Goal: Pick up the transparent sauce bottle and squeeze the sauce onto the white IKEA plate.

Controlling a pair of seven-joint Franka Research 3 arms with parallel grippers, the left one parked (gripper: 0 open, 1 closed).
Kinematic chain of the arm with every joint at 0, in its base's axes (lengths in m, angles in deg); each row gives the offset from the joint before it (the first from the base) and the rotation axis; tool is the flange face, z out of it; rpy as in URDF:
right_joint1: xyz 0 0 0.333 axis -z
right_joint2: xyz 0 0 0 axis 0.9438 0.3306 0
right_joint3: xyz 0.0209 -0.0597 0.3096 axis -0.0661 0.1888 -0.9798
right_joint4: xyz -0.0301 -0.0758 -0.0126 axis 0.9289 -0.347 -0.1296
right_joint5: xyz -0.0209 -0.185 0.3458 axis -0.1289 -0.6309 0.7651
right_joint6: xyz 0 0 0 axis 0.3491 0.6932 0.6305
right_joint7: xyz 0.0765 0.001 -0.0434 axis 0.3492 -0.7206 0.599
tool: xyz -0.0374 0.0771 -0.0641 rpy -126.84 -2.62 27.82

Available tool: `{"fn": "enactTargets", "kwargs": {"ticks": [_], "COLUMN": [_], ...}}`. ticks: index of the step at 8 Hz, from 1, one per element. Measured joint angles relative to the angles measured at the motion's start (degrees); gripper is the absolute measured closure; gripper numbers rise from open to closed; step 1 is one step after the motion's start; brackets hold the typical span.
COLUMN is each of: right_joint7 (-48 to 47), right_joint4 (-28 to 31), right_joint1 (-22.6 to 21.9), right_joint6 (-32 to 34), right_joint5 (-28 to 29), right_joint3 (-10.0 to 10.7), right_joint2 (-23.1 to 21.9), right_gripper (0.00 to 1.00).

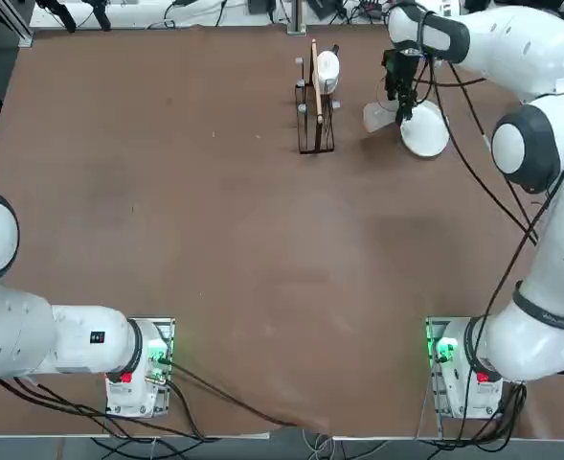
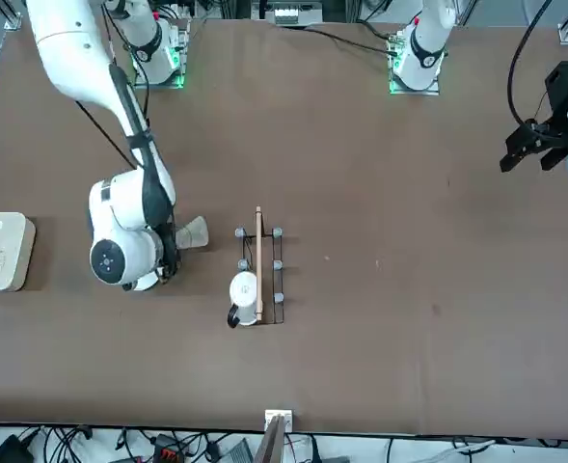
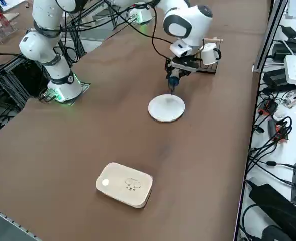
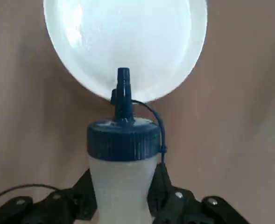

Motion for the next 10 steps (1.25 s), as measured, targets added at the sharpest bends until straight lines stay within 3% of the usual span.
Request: {"fn": "enactTargets", "kwargs": {"ticks": [3,10], "right_joint7": [1.5,6.4], "right_joint4": [1.6,3.7], "right_joint1": [0.3,5.0], "right_joint6": [0.0,-1.7], "right_joint5": [2.1,14.5], "right_joint3": [0.0,0.1], "right_joint2": [0.0,0.1], "right_gripper": [0.48,0.48]}}
